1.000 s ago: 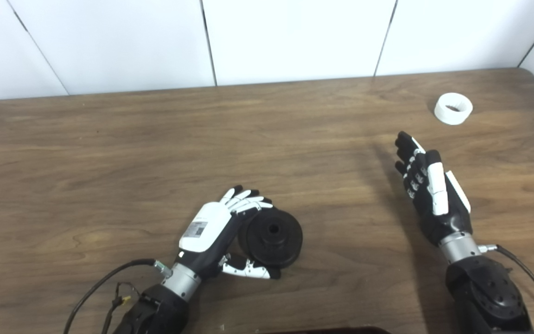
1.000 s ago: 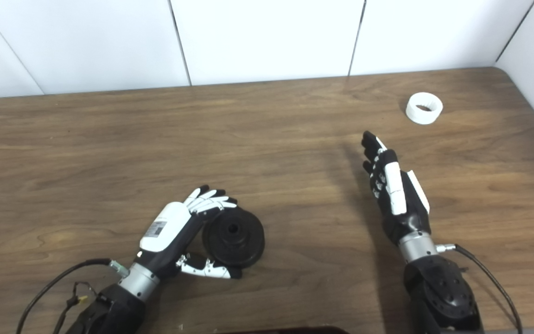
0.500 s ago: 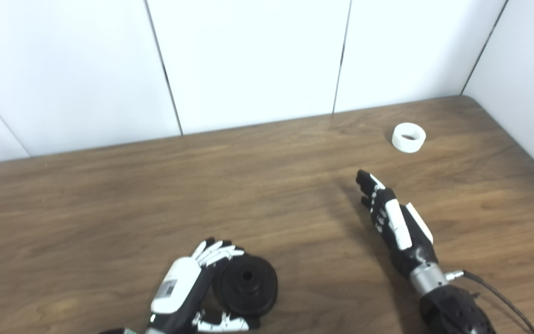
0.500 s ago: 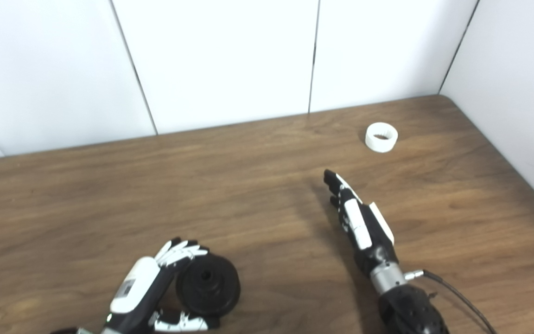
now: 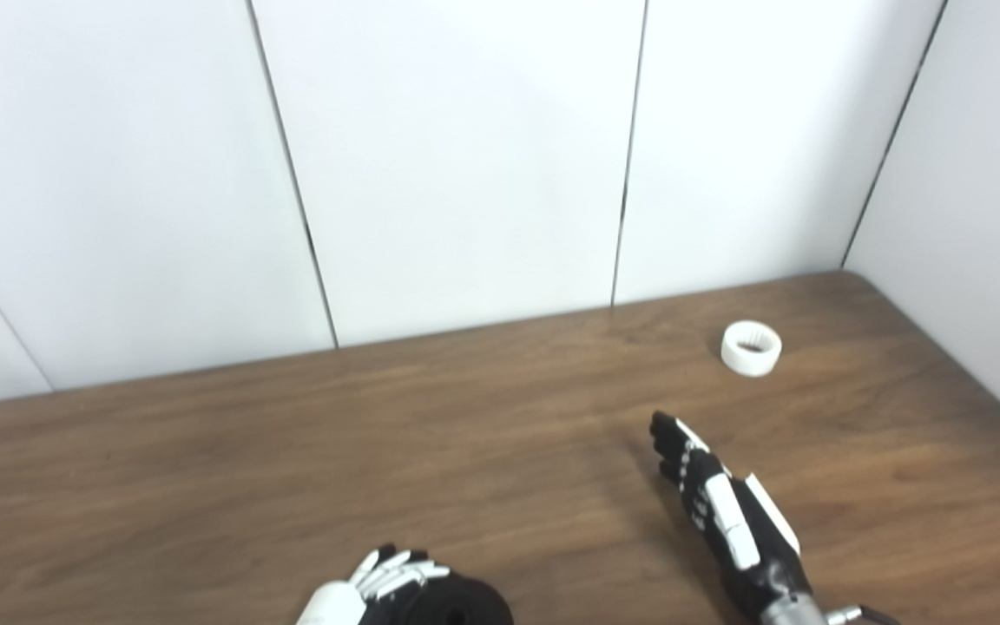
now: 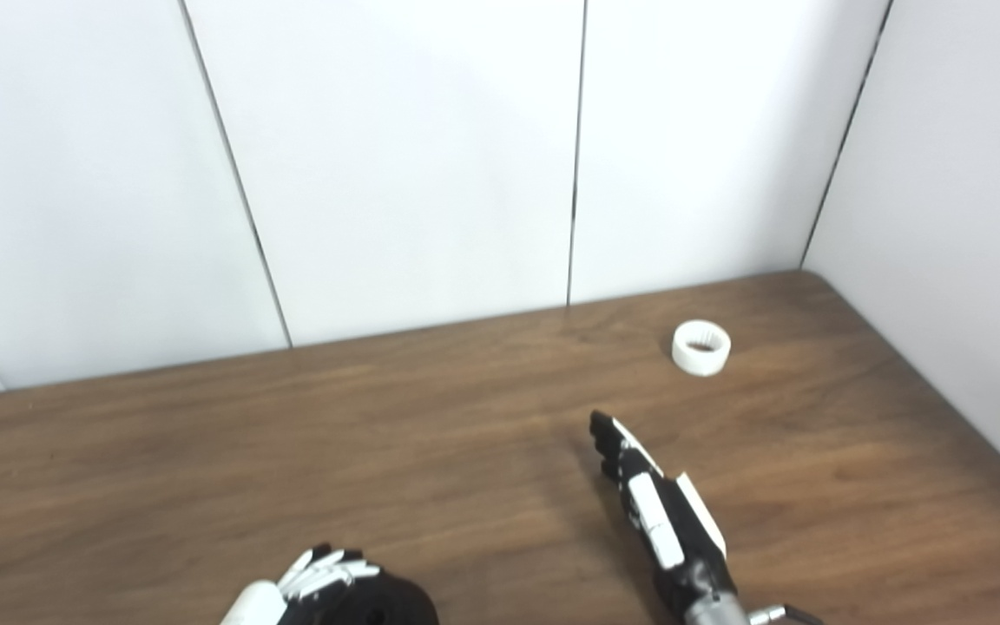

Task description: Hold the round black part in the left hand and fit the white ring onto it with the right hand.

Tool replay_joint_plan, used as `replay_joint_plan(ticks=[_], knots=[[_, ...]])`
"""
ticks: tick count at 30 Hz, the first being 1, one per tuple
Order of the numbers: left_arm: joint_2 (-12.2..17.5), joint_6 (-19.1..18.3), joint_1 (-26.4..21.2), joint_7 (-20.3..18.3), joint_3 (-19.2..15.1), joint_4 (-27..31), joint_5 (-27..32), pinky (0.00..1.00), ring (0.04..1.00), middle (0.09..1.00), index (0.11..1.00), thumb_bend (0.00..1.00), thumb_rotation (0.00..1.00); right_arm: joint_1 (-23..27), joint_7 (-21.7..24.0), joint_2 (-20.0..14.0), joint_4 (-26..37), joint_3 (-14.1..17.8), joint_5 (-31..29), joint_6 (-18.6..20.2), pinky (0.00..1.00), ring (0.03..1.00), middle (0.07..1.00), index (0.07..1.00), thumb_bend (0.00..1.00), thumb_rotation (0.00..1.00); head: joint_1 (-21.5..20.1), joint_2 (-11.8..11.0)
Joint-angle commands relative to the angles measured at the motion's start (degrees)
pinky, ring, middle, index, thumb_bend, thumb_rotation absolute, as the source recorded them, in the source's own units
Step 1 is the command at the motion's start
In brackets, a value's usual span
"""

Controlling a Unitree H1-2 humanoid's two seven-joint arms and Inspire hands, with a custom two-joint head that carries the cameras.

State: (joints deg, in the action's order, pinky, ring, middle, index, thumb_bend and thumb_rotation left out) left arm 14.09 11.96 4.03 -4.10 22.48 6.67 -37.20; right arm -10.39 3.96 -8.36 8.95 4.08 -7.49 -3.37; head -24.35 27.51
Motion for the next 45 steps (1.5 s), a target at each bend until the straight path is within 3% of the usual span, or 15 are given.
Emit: replay_joint_plan(ticks=[1,4,9,12,16,20,23,27,32,37,45], knots=[[1.9,-0.6,0.7,-0.5,-0.4,-2.8,-1.7,0.98,0.886,0.806,0.483,0.52,0.05,-0.3,-0.5,2.1,-0.7,0.0,-0.5,-2.1,0.96,0.965,0.944,0.92,0.61,1.0,0.2,0.3],[1.7,-0.9,0.9,-0.7,-0.4,-2.3,-1.6,0.98,0.886,0.806,0.484,0.52,0.05,-0.3,-0.4,2.0,0.1,0.4,-1.5,-1.7,0.97,0.966,0.947,0.917,0.62,1.0,1.0,0.8],[1.6,-1.6,1.1,-1.0,-0.2,-1.5,-2.1,0.98,0.886,0.811,0.484,0.52,0.05,0.4,-1.0,0.2,4.4,0.9,-0.3,2.0,0.94,0.969,0.952,0.917,0.62,0.8,1.1,1.4],[1.6,-2.2,1.2,-1.4,0.0,-0.8,-2.2,0.99,0.889,0.814,0.484,0.52,0.05,1.6,-1.4,-2.3,8.7,1.6,2.7,5.6,0.91,0.962,0.949,0.927,0.63,0.62,0.7,1.7],[1.3,-2.8,1.3,-1.8,0.1,-0.1,-2.0,0.99,0.886,0.812,0.484,0.52,0.05,4.6,-1.4,-7.5,13.1,2.9,10.5,10.8,0.96,0.945,0.921,0.911,0.7,0.54,0.4,2.1],[1.3,-3.4,1.5,-2.2,0.1,0.7,-1.8,0.97,0.884,0.812,0.484,0.52,0.05,8.0,-0.7,-11.5,15.0,4.7,12.9,15.2,0.9,0.921,0.906,0.889,0.79,0.44,0.0,2.4],[1.3,-3.3,1.6,-2.1,0.0,1.0,-1.9,0.95,0.877,0.806,0.484,0.52,0.05,10.4,-0.3,-14.9,15.4,5.1,16.4,18.0,0.87,0.906,0.897,0.873,0.8,0.38,-0.2,2.6],[1.3,-3.5,1.7,-2.1,0.0,1.4,-2.5,0.94,0.871,0.803,0.484,0.52,0.05,13.5,0.7,-18.8,14.6,5.3,20.3,20.1,0.85,0.894,0.9,0.865,0.83,0.34,-0.5,2.8],[1.4,-3.7,1.8,-2.6,-0.2,1.5,-2.0,0.94,0.878,0.808,0.485,0.52,0.05,17.1,2.2,-23.6,12.3,3.2,27.7,23.3,0.89,0.923,0.911,0.855,0.86,0.32,-0.9,3.3],[1.6,-2.4,1.8,-1.5,-0.6,0.9,-1.8,0.95,0.874,0.802,0.485,0.52,0.05,21.2,4.9,-28.7,7.3,0.3,32.5,23.0,0.91,0.961,0.935,0.86,0.92,0.31,-1.5,3.4],[1.6,-1.9,2.0,-1.2,-0.7,0.6,-1.8,0.95,0.874,0.805,0.485,0.52,0.05,28.3,8.9,-33.2,-1.8,-3.4,37.1,24.2,0.91,0.994,0.957,0.861,0.99,0.29,-1.9,3.6]])
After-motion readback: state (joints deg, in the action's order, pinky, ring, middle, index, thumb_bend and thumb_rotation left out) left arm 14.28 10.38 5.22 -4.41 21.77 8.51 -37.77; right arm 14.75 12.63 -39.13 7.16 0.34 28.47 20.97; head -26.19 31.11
